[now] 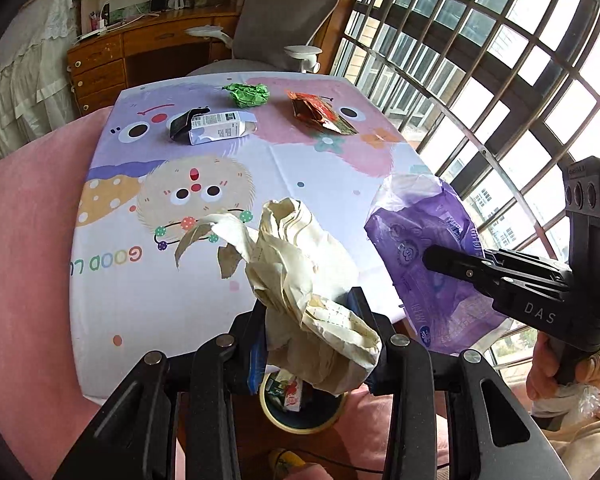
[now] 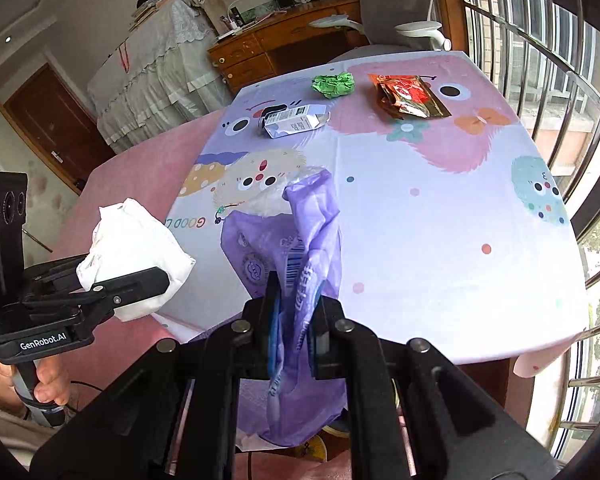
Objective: Collect trash
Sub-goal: 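Carry the crumpled paper and purple bag over the bin with both tools, then open both tools over the bin to drop the paper and purple bag, then move both open tools back over the table toward the green paper and snack bag, then grasp the orange-red snack bag with the right tool while the left tool grasps the green paper, then carry the green paper and snack bag over the bin with both tools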
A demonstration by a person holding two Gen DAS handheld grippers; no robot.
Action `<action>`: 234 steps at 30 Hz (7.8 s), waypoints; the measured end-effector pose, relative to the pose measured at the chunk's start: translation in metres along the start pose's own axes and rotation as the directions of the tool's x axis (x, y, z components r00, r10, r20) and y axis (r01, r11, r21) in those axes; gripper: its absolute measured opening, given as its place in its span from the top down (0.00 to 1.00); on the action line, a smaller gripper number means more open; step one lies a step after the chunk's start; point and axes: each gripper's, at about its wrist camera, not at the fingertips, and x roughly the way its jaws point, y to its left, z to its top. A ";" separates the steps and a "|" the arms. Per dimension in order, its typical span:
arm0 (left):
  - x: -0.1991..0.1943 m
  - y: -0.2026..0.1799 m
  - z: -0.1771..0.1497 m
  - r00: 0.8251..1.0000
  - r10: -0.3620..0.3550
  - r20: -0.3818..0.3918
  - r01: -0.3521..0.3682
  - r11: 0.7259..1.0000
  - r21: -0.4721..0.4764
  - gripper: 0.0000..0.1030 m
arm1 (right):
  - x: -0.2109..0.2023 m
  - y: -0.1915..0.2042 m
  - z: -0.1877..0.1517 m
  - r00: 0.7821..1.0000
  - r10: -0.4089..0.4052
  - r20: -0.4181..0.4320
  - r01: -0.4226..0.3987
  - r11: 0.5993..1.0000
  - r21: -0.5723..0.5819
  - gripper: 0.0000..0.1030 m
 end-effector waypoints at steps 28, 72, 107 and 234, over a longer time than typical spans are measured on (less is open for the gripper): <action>0.244 -0.017 -0.284 0.913 -0.007 -0.408 0.016 1.000 0.020 0.64 | 0.199 -0.107 -0.321 0.878 -0.126 -0.461 0.245 0.947 0.207 0.92; 0.154 -0.006 -0.207 0.951 0.155 -0.267 -0.170 0.985 -0.032 0.14 | 0.122 -0.074 -0.242 0.928 -0.213 -0.305 0.287 0.931 0.224 0.51; -0.118 -0.042 -0.046 0.984 0.109 0.139 -0.120 0.990 0.074 0.14 | -0.105 0.034 -0.073 0.950 -0.304 0.078 0.296 0.950 0.100 0.51; 0.364 0.073 0.417 0.873 0.427 -0.237 -0.436 0.900 0.012 0.65 | 0.283 -0.249 0.325 0.989 -0.055 -0.140 0.071 0.991 0.111 0.94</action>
